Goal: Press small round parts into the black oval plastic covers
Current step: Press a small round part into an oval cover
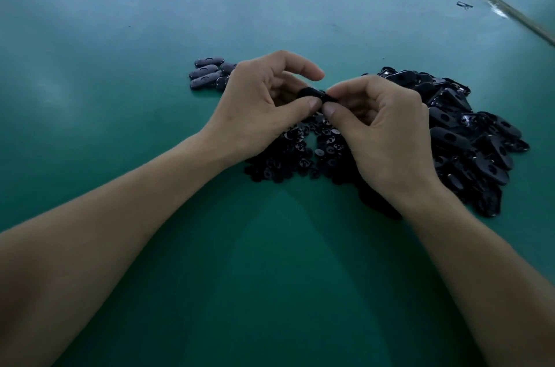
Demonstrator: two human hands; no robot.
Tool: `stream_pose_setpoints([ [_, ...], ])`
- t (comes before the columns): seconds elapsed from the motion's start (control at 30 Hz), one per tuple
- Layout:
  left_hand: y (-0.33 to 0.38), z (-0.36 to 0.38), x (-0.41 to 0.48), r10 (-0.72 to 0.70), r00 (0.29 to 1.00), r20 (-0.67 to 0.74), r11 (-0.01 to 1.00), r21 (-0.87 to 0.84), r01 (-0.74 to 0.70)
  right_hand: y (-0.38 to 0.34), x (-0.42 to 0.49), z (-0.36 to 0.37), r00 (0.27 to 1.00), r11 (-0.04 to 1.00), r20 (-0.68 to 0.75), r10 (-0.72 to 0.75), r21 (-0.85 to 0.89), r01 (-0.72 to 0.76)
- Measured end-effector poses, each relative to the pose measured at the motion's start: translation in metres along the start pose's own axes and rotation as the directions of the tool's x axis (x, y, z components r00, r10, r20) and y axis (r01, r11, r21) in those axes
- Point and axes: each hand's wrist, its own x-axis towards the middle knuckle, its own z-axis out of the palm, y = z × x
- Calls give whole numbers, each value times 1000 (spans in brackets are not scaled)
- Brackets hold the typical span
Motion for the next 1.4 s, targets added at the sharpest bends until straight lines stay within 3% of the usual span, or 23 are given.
stream_pose_setpoints([
  [0.33,-2,-3,1,-24,1000,8,999,-27,25,4,2,-3,1000,997,14,18,76,-19],
  [0.73,0,0,0,-26,999,-34,999,28,27,-5,2,0,1000,997,7,31,-64,-30],
  [1.4,0,-4,-1,-4,998,-69,996,83,10,-3,1,0,999,997,36,32,-69,-29],
])
